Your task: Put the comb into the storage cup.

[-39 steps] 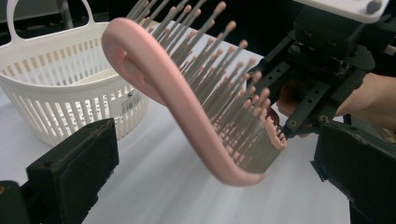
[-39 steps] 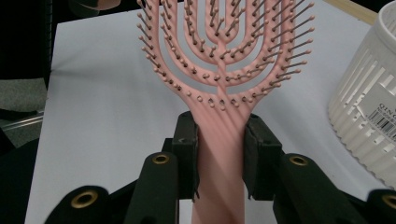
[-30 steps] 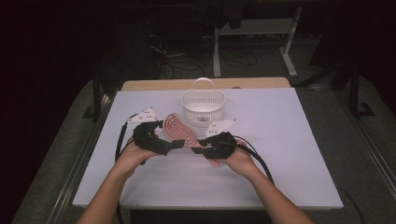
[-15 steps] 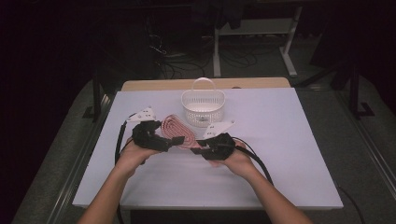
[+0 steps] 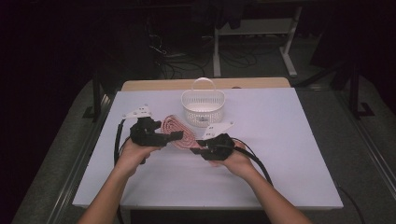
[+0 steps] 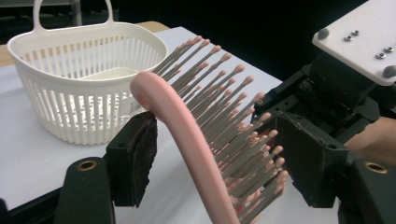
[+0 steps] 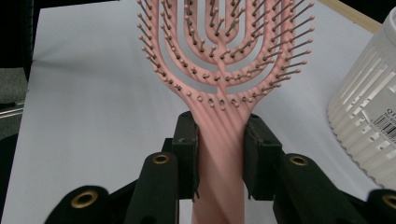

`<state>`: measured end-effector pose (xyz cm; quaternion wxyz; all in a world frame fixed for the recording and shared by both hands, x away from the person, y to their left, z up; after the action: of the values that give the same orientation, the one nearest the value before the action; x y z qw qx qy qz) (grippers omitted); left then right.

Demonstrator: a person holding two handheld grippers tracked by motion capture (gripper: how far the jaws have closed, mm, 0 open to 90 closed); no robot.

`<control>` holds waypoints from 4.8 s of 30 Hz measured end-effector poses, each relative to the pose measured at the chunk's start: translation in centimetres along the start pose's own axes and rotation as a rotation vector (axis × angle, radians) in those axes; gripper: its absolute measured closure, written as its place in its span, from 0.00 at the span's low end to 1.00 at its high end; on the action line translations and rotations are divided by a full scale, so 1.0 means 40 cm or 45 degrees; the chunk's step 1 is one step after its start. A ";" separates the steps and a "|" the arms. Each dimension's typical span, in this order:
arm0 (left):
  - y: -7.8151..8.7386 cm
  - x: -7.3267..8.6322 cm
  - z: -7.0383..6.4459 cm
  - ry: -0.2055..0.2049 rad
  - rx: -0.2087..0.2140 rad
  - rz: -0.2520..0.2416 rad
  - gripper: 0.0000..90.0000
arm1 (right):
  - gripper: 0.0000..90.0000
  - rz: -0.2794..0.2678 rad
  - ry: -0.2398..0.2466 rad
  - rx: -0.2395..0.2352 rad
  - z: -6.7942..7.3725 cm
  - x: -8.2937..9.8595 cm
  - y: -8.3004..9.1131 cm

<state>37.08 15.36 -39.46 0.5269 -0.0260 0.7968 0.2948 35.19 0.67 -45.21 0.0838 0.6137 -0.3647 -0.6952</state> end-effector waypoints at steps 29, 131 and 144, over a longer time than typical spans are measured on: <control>-0.006 0.004 0.007 0.049 -0.038 0.049 0.52 | 0.76 0.026 0.024 0.044 0.002 0.008 -0.011; 0.061 -0.035 0.018 0.004 -0.097 -0.083 0.73 | 0.00 0.013 -0.345 0.179 -0.090 0.199 0.144; 0.068 -0.039 0.018 0.005 -0.099 -0.096 0.73 | 0.00 -0.003 -0.404 0.213 -0.089 0.280 0.195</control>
<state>37.39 17.53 -37.13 0.5345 -0.0769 0.7843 0.3054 33.24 -12.70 -49.26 -0.0272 0.5016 -0.4292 -0.7506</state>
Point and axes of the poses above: each handheld gripper's, and its own axes: y roughly backward along the jaws, x roughly out of its underside, z roughly to its left, the point moved 7 cm from there along -y, roughly forward along the jaws, and after that the axes turned 4 degrees about z, right-handed, at the moved point
